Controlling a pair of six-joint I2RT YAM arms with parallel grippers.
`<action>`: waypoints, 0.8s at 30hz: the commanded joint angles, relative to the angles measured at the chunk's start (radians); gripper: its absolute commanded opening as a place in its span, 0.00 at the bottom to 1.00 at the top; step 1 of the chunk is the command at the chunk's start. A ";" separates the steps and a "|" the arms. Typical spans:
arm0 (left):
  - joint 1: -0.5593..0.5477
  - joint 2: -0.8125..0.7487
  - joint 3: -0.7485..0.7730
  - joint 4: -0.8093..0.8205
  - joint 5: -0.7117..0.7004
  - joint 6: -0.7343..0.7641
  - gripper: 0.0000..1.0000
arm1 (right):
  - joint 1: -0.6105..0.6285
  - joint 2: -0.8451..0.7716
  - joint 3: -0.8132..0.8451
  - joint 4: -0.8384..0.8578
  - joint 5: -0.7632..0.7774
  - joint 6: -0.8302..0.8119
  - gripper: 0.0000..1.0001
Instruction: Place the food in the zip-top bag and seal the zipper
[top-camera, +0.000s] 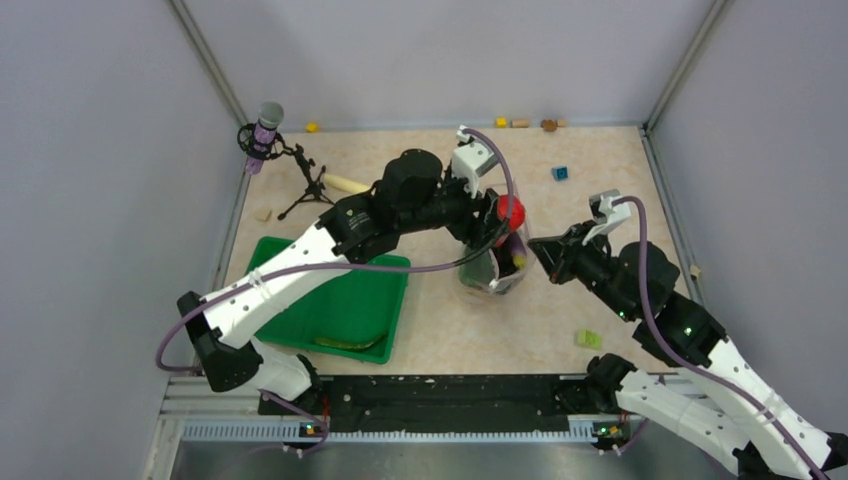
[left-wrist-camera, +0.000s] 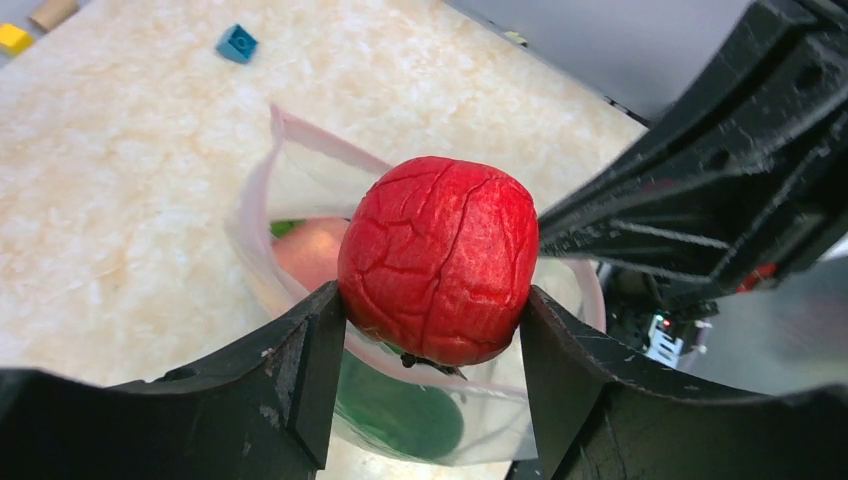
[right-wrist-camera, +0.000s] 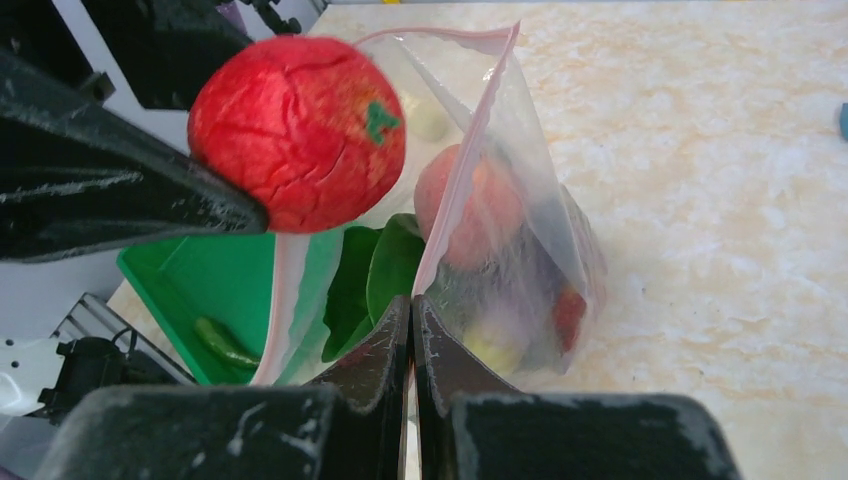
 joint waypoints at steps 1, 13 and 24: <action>-0.008 0.065 0.102 -0.063 -0.100 0.052 0.00 | -0.008 0.014 0.048 0.048 -0.032 -0.009 0.00; -0.040 0.140 0.142 -0.154 -0.096 0.147 0.00 | -0.008 -0.031 0.019 0.057 0.012 -0.019 0.00; -0.046 0.083 0.080 -0.095 -0.042 0.118 0.68 | -0.008 -0.034 0.010 0.056 0.000 -0.017 0.00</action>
